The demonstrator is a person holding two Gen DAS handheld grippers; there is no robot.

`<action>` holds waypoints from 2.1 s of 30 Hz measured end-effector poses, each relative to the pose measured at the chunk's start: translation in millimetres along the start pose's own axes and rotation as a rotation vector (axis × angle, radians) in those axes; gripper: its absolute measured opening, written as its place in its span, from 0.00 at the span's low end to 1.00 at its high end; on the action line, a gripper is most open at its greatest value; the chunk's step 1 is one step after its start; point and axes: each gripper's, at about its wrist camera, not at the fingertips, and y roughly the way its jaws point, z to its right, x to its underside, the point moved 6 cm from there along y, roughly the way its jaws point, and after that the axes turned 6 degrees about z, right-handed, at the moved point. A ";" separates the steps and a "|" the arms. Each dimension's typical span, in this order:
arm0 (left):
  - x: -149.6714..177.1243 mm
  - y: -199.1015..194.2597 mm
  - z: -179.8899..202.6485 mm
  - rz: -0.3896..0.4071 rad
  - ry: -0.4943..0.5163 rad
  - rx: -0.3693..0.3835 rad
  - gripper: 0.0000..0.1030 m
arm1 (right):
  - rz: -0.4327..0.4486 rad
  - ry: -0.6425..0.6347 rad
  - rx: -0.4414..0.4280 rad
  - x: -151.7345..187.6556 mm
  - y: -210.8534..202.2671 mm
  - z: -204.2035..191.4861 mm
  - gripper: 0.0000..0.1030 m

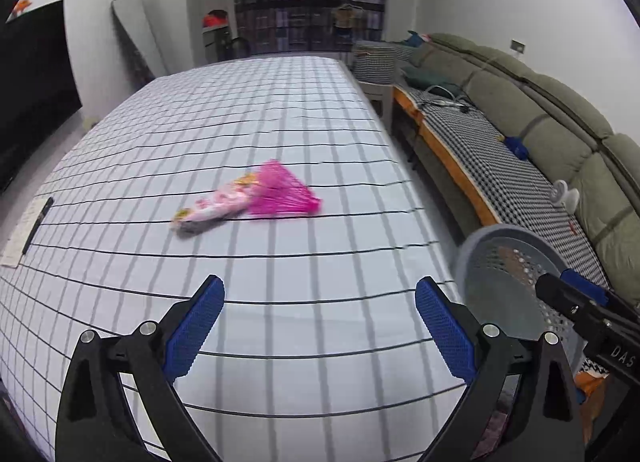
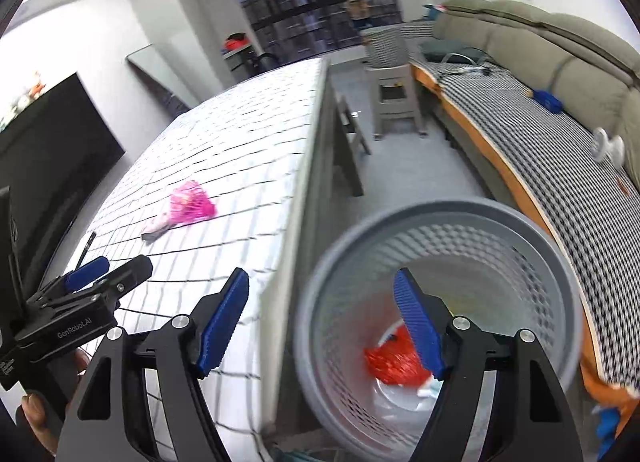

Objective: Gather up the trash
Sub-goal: 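Move both tools back to the table toward the wrapper and shuttlecock, then grasp the pink shuttlecock with the right tool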

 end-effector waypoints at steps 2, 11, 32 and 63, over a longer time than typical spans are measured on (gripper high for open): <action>-0.6 0.5 -17.6 0.002 -0.021 -0.024 0.92 | -0.014 -0.024 -0.025 -6.7 10.3 -14.5 0.70; -4.2 7.5 -95.9 0.004 -0.106 -0.129 0.92 | -0.054 -0.144 -0.123 -32.1 56.5 -81.6 0.70; -12.8 67.1 -178.3 -0.012 -0.167 -0.197 0.92 | -0.155 -0.325 -0.117 -57.3 153.3 -141.2 0.70; -5.0 74.4 -178.6 -0.040 -0.179 -0.176 0.92 | -0.298 -0.623 -0.172 -31.7 222.7 -197.8 0.64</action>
